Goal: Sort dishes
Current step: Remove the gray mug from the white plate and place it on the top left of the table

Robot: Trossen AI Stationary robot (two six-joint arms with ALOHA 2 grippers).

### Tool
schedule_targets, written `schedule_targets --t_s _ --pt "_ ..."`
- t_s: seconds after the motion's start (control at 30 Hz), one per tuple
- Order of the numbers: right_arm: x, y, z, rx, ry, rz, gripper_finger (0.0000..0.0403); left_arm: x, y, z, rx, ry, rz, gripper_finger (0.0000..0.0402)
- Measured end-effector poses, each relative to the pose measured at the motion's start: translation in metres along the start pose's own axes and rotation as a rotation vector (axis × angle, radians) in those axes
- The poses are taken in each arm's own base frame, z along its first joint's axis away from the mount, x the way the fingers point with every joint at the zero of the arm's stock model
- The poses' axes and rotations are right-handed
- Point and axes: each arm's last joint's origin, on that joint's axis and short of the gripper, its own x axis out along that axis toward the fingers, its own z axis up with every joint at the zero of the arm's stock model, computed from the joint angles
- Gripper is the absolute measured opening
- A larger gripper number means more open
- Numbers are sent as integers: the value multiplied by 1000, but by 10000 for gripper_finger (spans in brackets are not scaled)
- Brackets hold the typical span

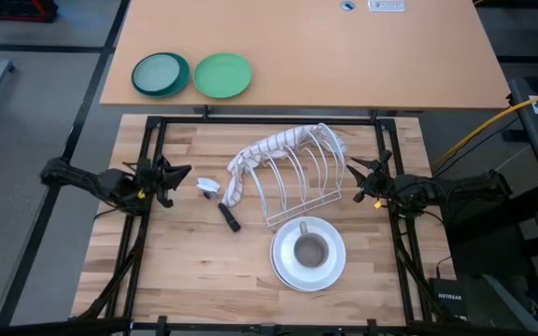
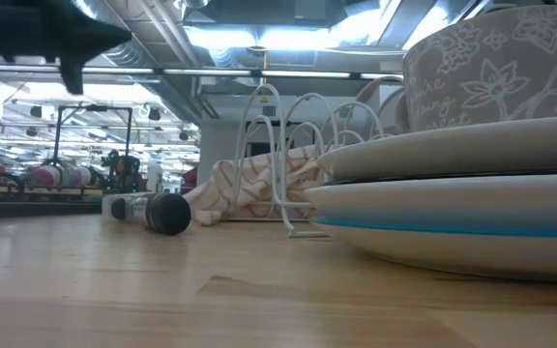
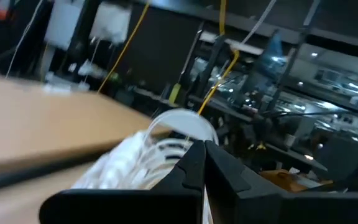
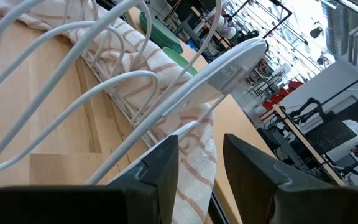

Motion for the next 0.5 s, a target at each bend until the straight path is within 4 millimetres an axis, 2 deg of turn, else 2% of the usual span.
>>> schedule_targets --t_s 0.23,0.5 --pt "0 0 0 0 0 0 131 26 -22 3 133 28 -4 0" --pt "0 0 0 0 0 0 131 89 -59 10 440 128 -29 0"
